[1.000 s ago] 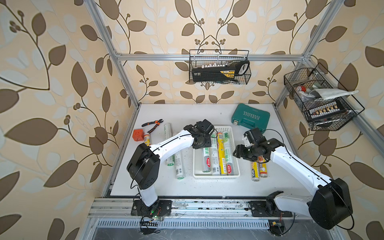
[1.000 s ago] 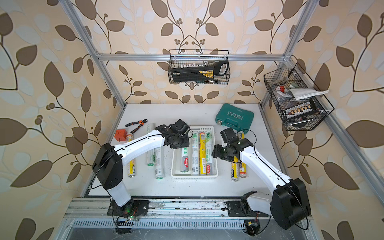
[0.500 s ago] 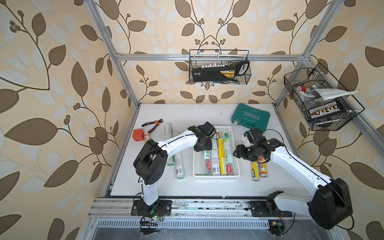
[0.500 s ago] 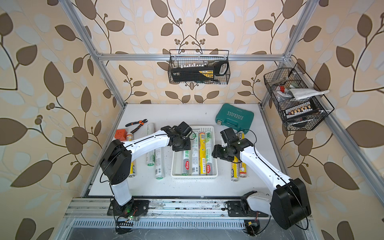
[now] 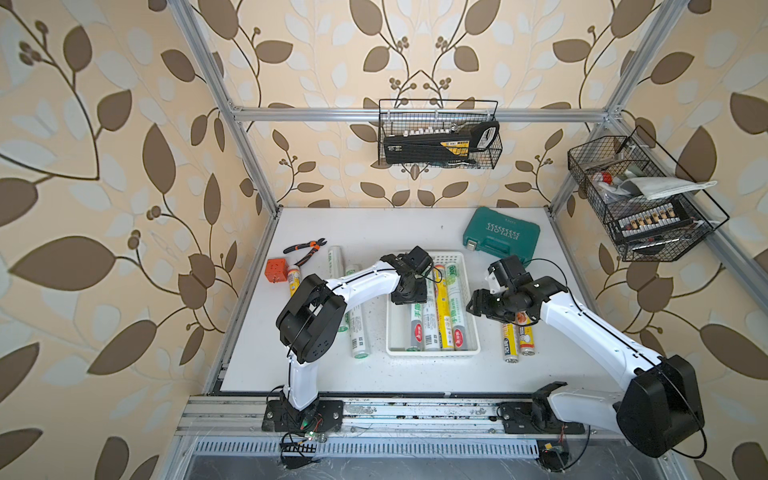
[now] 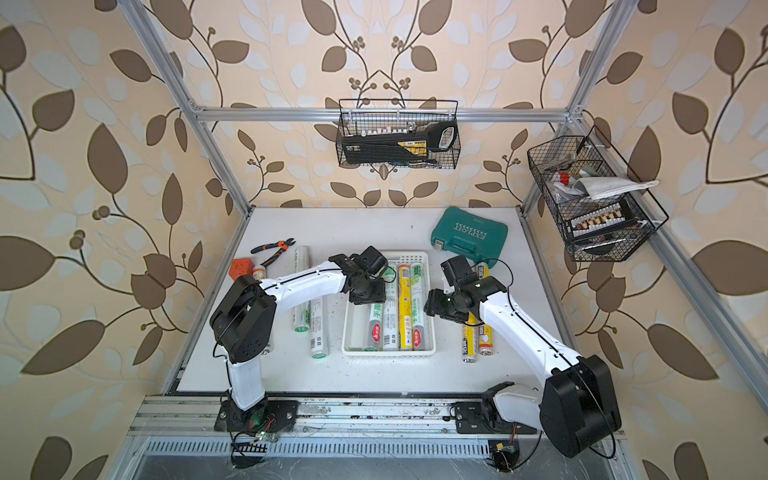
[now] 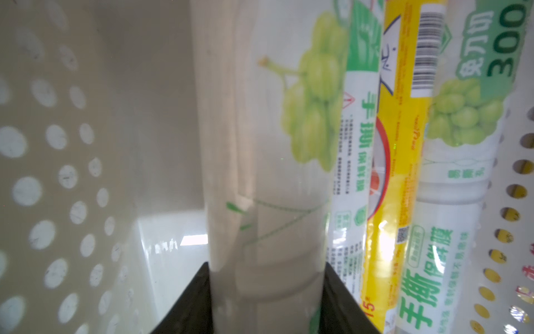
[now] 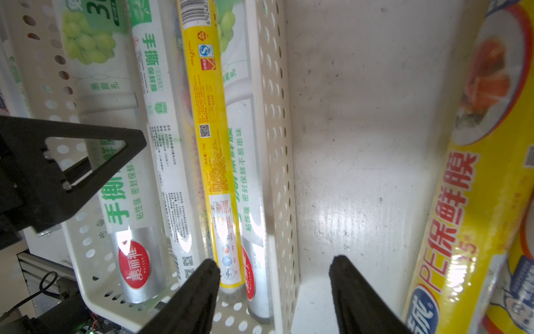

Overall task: Put the plastic wrap into the basket
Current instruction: Place the plastic wrap in the basket.

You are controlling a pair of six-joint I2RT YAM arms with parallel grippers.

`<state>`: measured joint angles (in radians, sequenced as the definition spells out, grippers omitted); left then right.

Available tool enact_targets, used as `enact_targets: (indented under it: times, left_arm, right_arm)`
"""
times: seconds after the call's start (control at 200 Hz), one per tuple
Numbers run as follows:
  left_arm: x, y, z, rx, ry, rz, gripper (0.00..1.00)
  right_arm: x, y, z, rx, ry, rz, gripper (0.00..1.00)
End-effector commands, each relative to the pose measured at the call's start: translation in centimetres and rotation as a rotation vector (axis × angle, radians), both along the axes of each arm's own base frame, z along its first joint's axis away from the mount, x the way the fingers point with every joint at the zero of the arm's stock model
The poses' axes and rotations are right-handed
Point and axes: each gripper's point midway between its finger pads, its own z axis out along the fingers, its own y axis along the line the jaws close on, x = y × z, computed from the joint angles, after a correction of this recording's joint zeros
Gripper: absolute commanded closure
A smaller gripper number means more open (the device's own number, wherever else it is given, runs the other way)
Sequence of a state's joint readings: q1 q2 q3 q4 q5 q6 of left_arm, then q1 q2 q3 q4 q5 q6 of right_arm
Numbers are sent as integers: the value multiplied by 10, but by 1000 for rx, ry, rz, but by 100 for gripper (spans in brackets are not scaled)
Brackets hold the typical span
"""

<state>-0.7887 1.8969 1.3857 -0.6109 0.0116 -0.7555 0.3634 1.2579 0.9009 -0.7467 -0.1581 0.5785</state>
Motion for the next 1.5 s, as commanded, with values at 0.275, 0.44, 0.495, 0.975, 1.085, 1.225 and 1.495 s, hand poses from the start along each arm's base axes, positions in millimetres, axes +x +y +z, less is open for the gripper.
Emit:
enact_targets:
  times: [0.275, 0.44, 0.495, 0.975, 1.085, 1.225, 1.495]
  left_arm:
    - [11, -6, -1, -57, -6, 29, 57]
    - [11, -1, -6, -44, 6, 79, 54]
    - [10, -1, -7, -40, 17, 86, 53]
    - [13, 4, -11, 3, 13, 87, 43]
    - [13, 4, -7, 3, 2, 78, 42]
    - [14, 4, 6, -4, -23, 68, 37]
    - [13, 2, 54, -53, -91, 20, 32]
  right_arm:
    - [-5, -1, -9, -4, 28, 6, 36]
    - [-5, -2, -10, -5, 28, 4, 36]
    - [-5, -2, -11, -6, 30, 4, 36]
    - [-7, -3, -11, -8, 30, -1, 36]
    - [-7, -4, -10, -10, 29, -1, 36]
    - [-7, -3, -9, -7, 27, -4, 36]
    - [-6, -6, -6, -25, 20, -3, 36]
